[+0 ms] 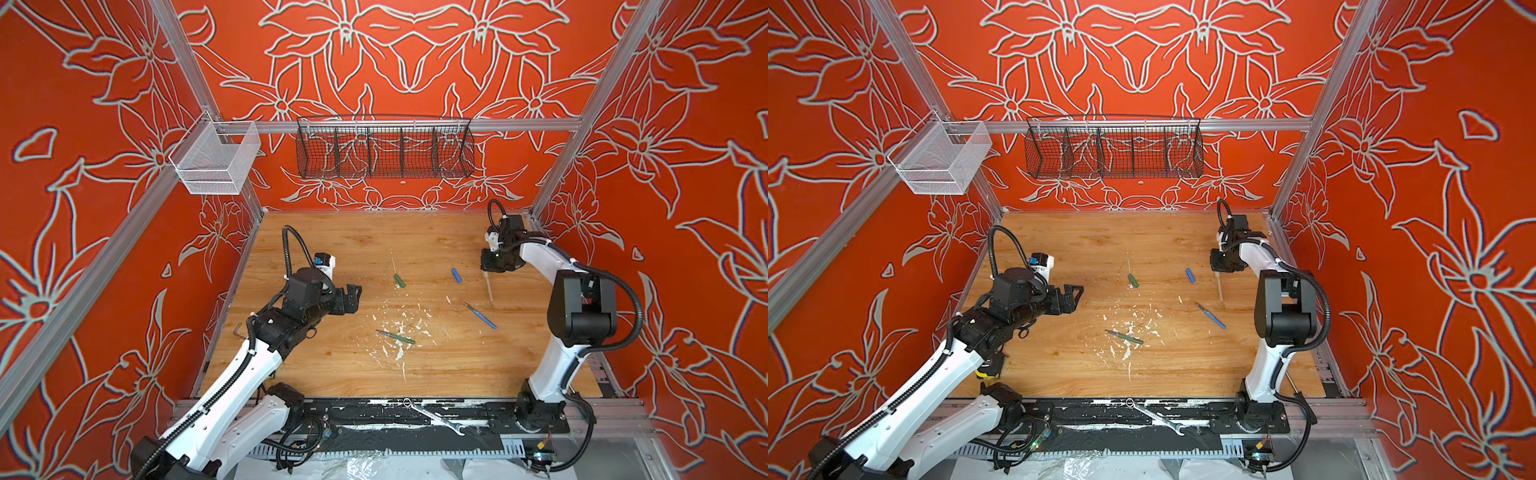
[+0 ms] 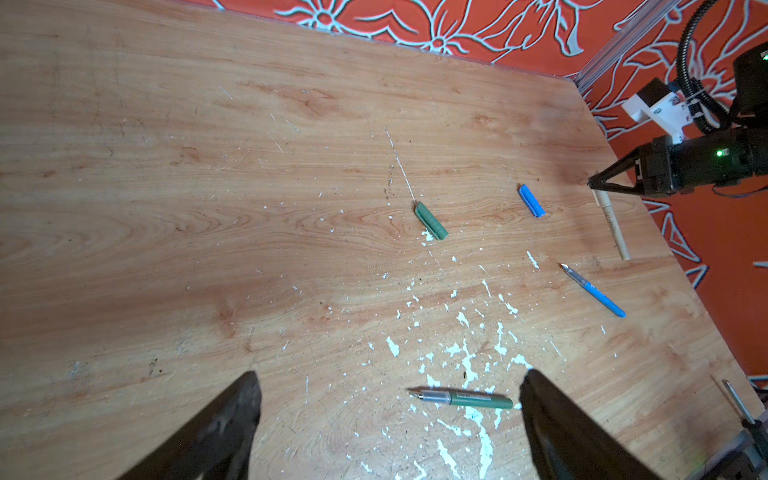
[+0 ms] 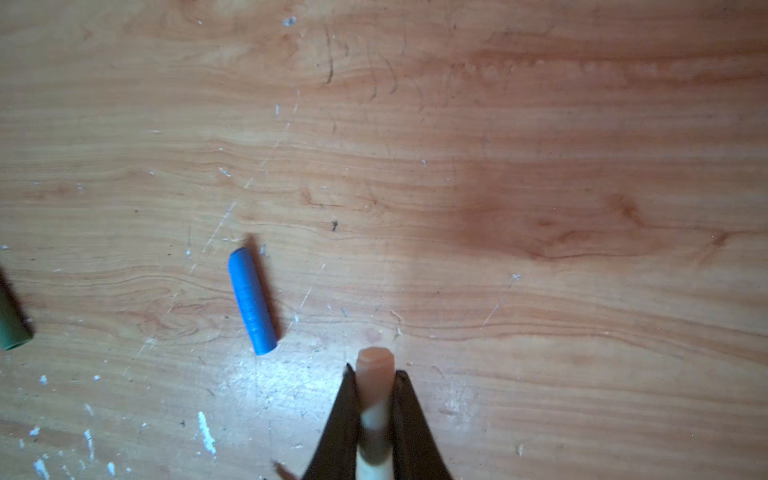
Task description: Insert the pens into the pen caps
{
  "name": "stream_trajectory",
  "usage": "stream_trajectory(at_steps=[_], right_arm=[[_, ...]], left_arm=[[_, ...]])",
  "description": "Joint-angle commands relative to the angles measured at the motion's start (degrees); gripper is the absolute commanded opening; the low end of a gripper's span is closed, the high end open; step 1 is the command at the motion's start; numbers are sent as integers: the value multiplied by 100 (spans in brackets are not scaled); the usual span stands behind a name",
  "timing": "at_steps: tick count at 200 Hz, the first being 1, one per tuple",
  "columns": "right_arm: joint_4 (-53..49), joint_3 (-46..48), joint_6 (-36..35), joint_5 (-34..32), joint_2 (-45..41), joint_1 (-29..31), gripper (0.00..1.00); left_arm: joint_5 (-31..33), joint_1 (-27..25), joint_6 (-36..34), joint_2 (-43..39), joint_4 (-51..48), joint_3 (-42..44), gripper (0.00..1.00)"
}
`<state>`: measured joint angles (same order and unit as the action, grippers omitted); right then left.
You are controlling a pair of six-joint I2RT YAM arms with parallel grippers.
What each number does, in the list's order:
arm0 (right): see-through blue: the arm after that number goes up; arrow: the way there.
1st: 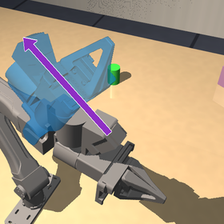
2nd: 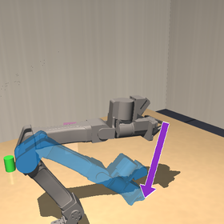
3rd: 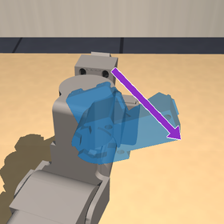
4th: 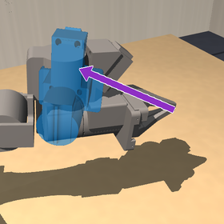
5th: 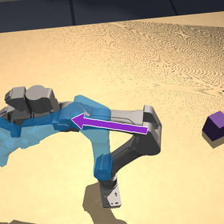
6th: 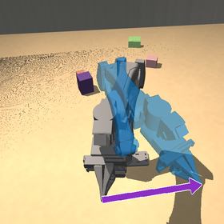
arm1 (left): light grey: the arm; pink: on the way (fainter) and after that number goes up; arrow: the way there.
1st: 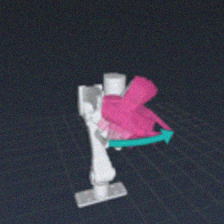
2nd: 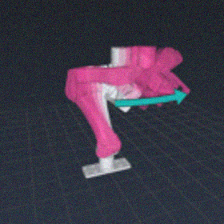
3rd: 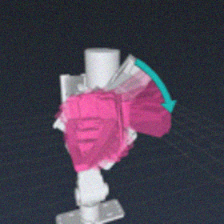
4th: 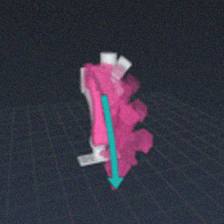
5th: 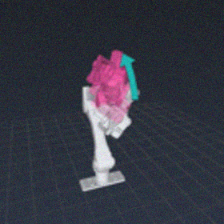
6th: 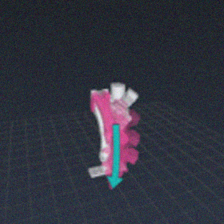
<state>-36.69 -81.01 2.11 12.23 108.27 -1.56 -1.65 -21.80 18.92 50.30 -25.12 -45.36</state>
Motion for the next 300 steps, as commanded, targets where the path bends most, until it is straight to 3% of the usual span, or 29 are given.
stream_trajectory(at_steps=[1,124,190,254,300], right_arm=[[-212,-438,-354,10,257,-99,0],[-603,-1549,-667,-399,1370,-195,2],[-487,-1431,-644,-406,1489,-232,14],[-301,-1278,-456,-371,1539,-239,17],[-282,-1199,-497,-557,1616,-240,32]], left_arm=[[-80,18,58,136,-32,-87,97],[51,27,-104,269,-63,-175,97],[111,20,-152,254,-69,-166,97],[174,19,-182,216,-230,-274,97],[278,18,-195,-44,-373,-315,97]])
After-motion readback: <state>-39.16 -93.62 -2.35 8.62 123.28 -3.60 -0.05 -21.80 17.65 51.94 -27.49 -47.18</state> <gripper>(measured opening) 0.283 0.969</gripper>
